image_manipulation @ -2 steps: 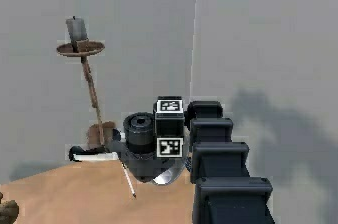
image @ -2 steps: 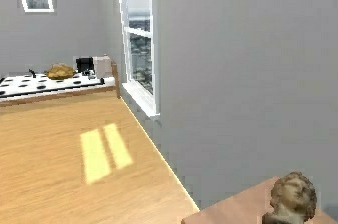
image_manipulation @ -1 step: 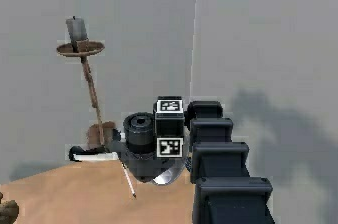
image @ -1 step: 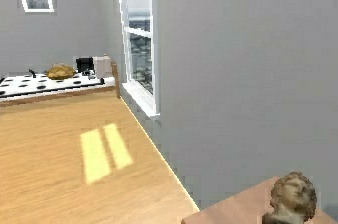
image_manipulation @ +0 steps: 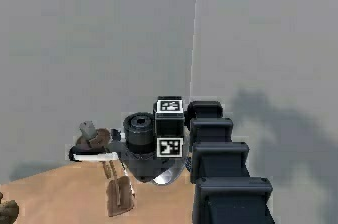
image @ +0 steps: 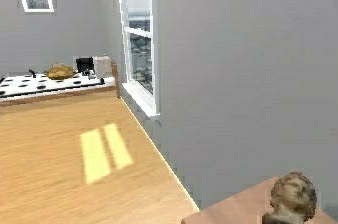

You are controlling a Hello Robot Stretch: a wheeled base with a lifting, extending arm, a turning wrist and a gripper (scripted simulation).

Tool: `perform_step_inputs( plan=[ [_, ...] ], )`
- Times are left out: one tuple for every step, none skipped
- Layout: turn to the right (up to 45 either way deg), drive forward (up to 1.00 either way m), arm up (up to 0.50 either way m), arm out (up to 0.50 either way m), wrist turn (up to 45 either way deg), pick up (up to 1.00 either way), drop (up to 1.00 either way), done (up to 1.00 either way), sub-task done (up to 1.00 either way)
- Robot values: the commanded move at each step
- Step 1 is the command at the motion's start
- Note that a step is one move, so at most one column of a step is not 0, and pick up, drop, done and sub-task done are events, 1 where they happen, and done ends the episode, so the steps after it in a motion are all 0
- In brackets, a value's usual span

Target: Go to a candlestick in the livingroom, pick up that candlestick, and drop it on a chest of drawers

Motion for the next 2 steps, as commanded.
perform_step_inputs(
  plan=[
    [0.0, 0.0, 0.0, -0.1, 0.0, 0.0, 0.0, 0.0, 0.0],
    [0.0, 0.0, 0.0, 0.0, 0.0, 0.0, 0.0, 1.0, 0.0]
  ],
)
